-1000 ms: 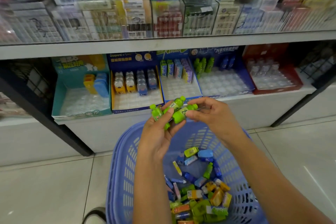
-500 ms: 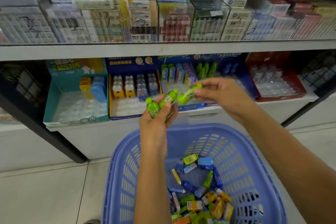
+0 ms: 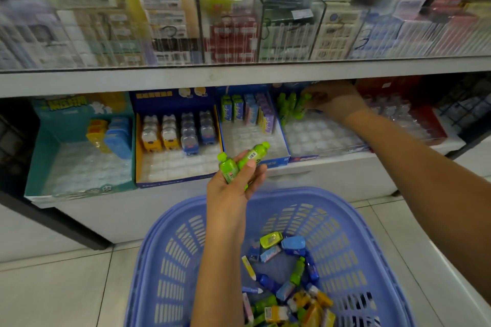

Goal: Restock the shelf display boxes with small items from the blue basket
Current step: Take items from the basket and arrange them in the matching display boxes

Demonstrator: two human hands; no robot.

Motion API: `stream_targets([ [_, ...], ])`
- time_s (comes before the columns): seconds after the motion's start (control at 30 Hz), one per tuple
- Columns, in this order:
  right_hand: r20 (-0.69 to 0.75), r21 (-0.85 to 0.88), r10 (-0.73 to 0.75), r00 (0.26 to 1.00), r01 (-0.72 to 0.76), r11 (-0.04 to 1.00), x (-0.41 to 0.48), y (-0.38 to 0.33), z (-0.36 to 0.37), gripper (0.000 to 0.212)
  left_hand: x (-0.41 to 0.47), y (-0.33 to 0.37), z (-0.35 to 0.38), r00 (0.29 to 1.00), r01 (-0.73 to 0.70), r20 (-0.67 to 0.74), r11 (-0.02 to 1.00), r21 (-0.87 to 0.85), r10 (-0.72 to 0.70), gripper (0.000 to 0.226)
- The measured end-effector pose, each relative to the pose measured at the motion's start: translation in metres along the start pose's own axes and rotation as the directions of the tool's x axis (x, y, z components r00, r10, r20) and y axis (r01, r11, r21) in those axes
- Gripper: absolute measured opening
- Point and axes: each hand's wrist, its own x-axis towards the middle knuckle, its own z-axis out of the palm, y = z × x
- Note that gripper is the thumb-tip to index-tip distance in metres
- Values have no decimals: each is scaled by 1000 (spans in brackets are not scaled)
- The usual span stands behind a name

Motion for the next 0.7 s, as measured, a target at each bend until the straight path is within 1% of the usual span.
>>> stream_targets([
  [0.07,71,30,-8,997,6,1000,5,-1,3,38,1,-4,4,1000,4,-13,999,37,-3,21],
  [0.13,165,25,-38,985,34,999,7,-2,5,43,2,-7,7,1000,1,-25,997,76,1,23],
  [0.23,261,-34,-85,961,97,995,9,0,3,45,4,-11,11,1000,-2,-24,995,95,4,19],
  [0.33,287,-82,-66,956,93,992,14,2,-1,46,5,-15,13,1000,9,-23,996,89,-7,14],
  [0.47,330,-153,-62,942,119,981,23,0,1,45,7,-19,12,1000,24,-11,997,76,-23,15],
  [0.57,341,-155,-66,938,125,980,26,-1,5,44,8,-20,10,999,30,-14,999,45,-29,18],
  [0.7,330,-163,-30,944,89,983,30,1,12,46,8,-19,11,999,38,5,999,26,-38,20],
])
